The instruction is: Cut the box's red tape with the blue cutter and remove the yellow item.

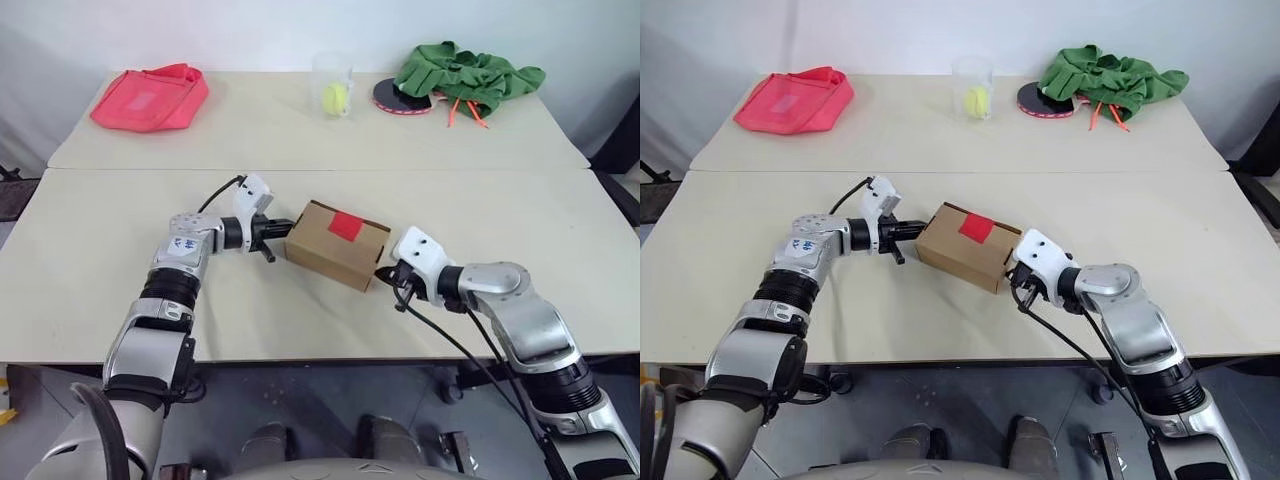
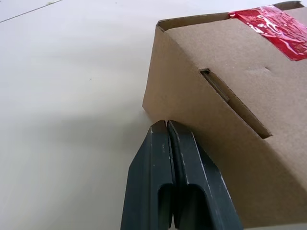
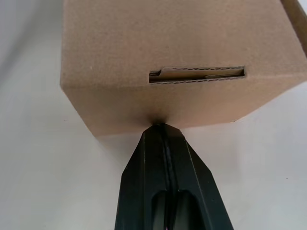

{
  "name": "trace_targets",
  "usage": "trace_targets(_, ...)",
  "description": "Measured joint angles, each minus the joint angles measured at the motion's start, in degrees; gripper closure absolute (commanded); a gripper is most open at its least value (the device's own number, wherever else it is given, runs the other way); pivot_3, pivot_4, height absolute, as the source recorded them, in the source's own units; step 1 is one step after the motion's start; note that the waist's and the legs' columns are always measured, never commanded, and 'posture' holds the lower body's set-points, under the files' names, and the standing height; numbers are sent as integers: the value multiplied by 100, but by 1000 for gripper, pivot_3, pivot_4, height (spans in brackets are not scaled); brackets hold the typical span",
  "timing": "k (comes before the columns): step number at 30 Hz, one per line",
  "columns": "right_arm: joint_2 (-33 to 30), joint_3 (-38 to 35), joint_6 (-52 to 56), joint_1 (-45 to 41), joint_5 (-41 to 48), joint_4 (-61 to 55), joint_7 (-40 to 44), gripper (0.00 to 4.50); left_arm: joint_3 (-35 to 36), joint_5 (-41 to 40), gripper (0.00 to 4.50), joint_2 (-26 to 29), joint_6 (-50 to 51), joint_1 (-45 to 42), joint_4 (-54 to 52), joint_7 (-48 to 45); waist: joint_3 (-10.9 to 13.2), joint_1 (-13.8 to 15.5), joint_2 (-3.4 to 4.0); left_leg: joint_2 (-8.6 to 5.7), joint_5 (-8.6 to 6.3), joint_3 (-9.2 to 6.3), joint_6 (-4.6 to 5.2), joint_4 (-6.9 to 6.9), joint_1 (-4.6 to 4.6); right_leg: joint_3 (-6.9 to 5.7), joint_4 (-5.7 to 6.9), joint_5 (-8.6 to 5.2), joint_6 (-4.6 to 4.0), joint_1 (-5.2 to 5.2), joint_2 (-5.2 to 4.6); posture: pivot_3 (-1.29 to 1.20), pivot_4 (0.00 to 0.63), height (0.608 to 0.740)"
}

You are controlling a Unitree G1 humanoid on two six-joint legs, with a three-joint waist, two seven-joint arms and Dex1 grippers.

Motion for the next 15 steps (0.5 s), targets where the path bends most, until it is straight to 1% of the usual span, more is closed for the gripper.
trace_targets(6, 2, 29, 146, 0, 10, -100, -45, 4500, 3, 162, 4457, -112, -385, -304, 595, 0, 0, 71, -1, 0, 0, 2, 0, 3, 0, 0, 0, 0, 0, 0, 0, 0, 150, 740)
trace_targets(11, -134, 131, 591, 256, 380, -736, 166, 4500, 1, 218, 4457, -273, -552, -420, 790, -55, 0, 92, -2, -1, 0, 0, 0, 2, -1, -1, -1, 0, 0, 0, 0, 0, 150, 740)
trace_targets(15, -170, 181, 713, 264, 444, -843, 150, 4500, 0, 292, 4457, -296, -669, -452, 878, -97, 0, 90, -2, 0, 0, 1, 0, 2, -1, -1, -1, 0, 0, 0, 0, 0, 150, 740)
